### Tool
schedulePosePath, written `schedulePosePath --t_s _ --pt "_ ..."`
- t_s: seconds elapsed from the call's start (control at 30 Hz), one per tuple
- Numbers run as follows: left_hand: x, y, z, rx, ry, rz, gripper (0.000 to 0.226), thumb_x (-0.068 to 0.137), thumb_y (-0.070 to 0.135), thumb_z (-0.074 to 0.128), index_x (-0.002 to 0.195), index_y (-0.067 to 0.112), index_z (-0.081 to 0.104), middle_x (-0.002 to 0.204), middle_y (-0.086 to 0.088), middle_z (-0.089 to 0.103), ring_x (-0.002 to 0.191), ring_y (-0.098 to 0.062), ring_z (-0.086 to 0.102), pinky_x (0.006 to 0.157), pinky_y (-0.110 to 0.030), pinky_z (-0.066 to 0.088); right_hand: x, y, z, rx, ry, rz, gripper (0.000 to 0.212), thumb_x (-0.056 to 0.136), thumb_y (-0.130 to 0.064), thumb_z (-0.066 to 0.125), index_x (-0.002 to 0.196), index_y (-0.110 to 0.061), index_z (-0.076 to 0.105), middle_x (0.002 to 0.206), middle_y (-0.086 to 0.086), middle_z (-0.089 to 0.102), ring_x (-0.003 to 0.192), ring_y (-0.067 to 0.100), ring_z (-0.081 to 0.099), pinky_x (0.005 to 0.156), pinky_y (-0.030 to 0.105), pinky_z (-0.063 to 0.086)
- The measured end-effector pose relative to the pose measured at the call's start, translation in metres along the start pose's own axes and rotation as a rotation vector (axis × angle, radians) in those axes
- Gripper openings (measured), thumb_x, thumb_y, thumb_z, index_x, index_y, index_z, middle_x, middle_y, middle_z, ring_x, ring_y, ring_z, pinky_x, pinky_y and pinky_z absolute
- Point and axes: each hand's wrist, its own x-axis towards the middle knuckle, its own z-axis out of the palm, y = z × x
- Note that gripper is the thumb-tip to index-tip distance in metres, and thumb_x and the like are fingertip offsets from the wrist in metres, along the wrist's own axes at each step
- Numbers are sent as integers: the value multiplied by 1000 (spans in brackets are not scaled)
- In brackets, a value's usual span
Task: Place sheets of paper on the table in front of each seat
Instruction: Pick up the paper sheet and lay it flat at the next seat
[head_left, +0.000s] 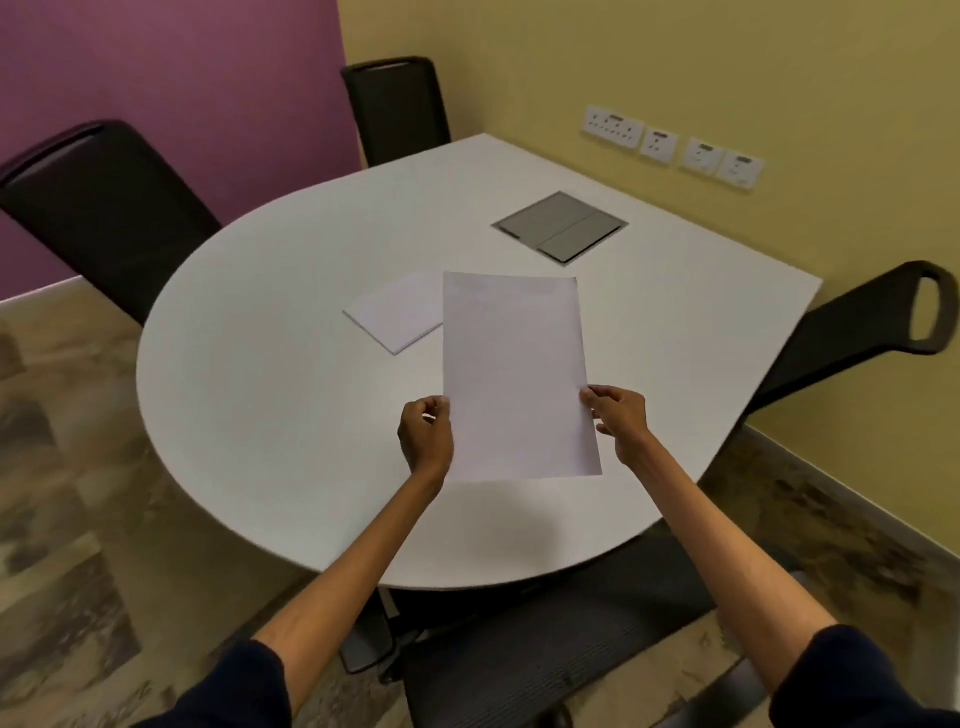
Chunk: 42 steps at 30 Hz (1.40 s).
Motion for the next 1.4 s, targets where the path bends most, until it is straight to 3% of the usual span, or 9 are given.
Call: schedulePosePath --t_s 0.3,0.4,0.47,0.6,0.73,0.83,0.97,1.13,1.4 --pt "4 -66 1 120 38 -200 9 88 24 69 83 17 70 86 5 67 78 -10 62 70 -21 45 55 53 22 -199 -206 108 13 86 -15 68 98 -11 72 91 6 68 78 20 58 61 29 43" --pt "7 -86 1 186 18 -263 20 89 24 69 69 24 65 72 13 64 71 -6 60 65 -17 43 72 73 29 -282 -289 141 8 86 -16 68 92 -12 72 88 6 68 75 20 59 62 29 42" --pt "14 -97 2 224 -10 -317 24 89 23 68 67 24 62 70 12 62 74 -10 59 71 -21 46 84 86 32 -365 -368 154 10 86 -15 68 91 -10 73 87 6 68 73 20 59 60 29 41" --pt "26 -119 3 276 -14 -403 11 90 20 68 81 14 70 86 -4 68 85 -18 63 78 -27 51 103 111 29 -481 -423 205 16 85 -9 66 96 0 73 87 9 69 69 19 58 56 25 40" --pt "25 -141 12 267 -27 -518 20 91 12 67 103 -2 74 106 -18 73 101 -32 68 91 -39 56 112 130 30 -514 -406 232 14 85 -8 66 92 1 74 79 11 67 64 16 56 52 23 39" --pt "22 -148 20 299 12 -503 18 90 12 68 98 -2 75 103 -19 73 97 -32 69 87 -39 58 112 139 36 -524 -414 208 5 81 -13 70 85 -10 73 81 11 70 64 18 59 55 27 48" --pt "24 -146 29 385 12 -454 14 89 10 68 94 -1 76 101 -16 75 94 -30 71 81 -36 59 111 144 39 -603 -407 136 21 73 -20 76 93 -17 70 81 3 73 72 23 69 76 35 56" --pt "21 -143 33 500 7 -366 13 87 10 71 88 -1 77 96 -15 76 90 -28 71 69 -24 49 112 147 40 -634 -376 104 24 71 -19 74 95 -16 71 81 3 74 76 26 70 79 39 58" --pt "24 -147 30 553 -28 -313 20 81 16 79 87 -3 77 86 -18 75 82 -31 72 79 -42 60 114 149 40 -649 -362 66 26 71 -21 74 97 -18 70 78 0 73 77 22 70 77 31 54"
